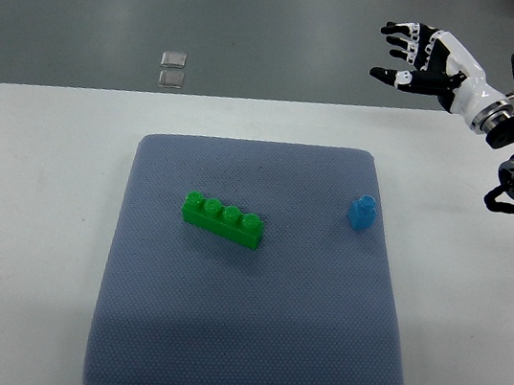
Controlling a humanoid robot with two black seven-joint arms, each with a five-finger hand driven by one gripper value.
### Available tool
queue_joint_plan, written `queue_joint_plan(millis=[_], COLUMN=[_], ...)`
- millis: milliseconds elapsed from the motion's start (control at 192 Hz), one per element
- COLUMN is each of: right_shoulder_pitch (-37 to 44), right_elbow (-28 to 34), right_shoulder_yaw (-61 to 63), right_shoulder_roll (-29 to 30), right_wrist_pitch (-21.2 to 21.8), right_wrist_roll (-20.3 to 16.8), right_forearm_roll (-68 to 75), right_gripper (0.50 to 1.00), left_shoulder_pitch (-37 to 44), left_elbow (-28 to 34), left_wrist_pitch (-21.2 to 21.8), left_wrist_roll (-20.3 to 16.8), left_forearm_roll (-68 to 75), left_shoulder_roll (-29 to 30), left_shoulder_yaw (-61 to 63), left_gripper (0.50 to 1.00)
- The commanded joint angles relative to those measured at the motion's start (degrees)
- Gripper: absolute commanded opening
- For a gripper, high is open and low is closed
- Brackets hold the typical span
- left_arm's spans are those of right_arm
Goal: Stack blue block on green block with right hand
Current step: 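Swing the right hand over and lower it toward the blue block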
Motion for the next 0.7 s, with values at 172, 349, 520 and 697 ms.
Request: queue_joint_plan(millis=[172,349,520,697], right_shoulder_pitch=[5.57,8.82,9.87,10.49], right_elbow=[9.12,13.78,15.89,15.98], right_shoulder_yaw=[-5.15,-7.53,-12.8,-18.16], right_shoulder_roll=[-7.9,-8.52,-7.64,-6.32], right_wrist_pitch=[5.45,7.74,8.71,8.71], right_wrist_roll=[0.14,0.14,-0.12,-0.74], right_forearm_roll=[-26.15,-40.31,-49.36,-50.77], right_gripper=[0.913,0.913,0.913,0.913], left_shoulder_pitch=[0.0,0.0,0.0,0.0], left_elbow=[0.0,0.0,0.0,0.0], left_wrist_pitch=[-0.01,-0.01,-0.01,-0.01], left_wrist_roll=[0.01,-0.08,0.01,0.01], left_forearm_roll=[0.0,0.0,0.0,0.0], left_shoulder_roll=[0.0,0.0,0.0,0.0], left_shoulder_yaw=[0.0,0.0,0.0,0.0], left_gripper=[1.0,1.0,1.0,1.0])
